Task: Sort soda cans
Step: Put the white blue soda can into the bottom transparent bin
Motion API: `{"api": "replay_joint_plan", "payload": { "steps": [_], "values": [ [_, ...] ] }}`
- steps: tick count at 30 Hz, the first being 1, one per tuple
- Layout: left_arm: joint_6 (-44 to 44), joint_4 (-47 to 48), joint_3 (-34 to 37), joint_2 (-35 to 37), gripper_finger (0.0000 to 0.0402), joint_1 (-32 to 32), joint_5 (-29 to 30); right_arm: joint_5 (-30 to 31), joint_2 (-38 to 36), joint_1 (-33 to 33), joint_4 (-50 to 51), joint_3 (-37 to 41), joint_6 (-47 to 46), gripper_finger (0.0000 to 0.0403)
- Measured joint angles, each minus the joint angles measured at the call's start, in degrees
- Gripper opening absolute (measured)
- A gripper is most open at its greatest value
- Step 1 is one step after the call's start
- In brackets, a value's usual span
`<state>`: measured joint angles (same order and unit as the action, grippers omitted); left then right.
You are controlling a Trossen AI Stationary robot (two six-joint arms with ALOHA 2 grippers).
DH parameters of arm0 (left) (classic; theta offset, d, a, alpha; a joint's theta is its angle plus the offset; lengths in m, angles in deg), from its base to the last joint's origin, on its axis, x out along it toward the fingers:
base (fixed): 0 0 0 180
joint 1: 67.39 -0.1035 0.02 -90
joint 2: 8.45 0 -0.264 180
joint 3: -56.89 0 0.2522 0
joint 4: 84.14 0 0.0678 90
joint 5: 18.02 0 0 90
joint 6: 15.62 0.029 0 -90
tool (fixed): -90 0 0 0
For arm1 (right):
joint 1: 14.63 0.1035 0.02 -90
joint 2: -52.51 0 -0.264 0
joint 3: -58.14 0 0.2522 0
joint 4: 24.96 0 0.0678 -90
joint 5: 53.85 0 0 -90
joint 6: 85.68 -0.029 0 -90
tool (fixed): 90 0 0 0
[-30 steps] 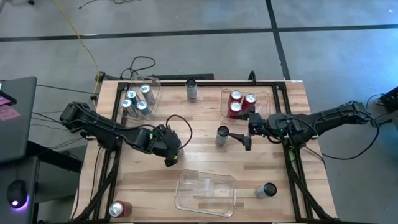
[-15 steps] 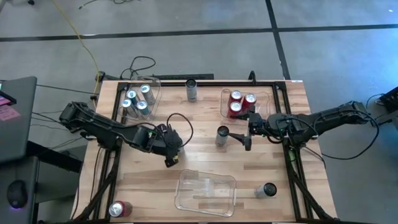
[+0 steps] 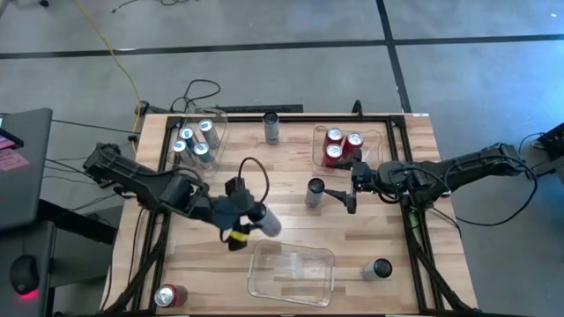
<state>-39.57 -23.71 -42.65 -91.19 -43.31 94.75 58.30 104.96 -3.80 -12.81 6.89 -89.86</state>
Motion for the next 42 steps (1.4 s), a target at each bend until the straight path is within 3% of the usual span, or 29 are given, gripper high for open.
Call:
{"api": "replay_joint_plan", "payload": {
  "steps": [8, 15, 27, 42],
  "values": [
    [2.23, -5.10, 0.00, -4.08, 0.0240, 3.66, -0.73, 0.00, 0.00, -0.01, -0.03, 0.01, 0.10, 0.0391],
    [4.95, -11.58, 0.00, -10.93, 0.0241, 4.05, -7.84, 0.00, 0.00, 0.00, -0.09, 0.02, -0.31, 0.0391],
    [4.40, -8.41, 0.02, -18.62, 0.0242, 3.49, -7.47, 0.00, 0.00, 0.01, 0.52, 0.02, -0.36, 0.0391],
    [3.21, -8.24, 0.98, -18.64, 0.0264, 2.99, -6.15, 0.00, -0.02, 0.01, 1.28, 0.02, -0.46, 0.0391]
  ]
}}
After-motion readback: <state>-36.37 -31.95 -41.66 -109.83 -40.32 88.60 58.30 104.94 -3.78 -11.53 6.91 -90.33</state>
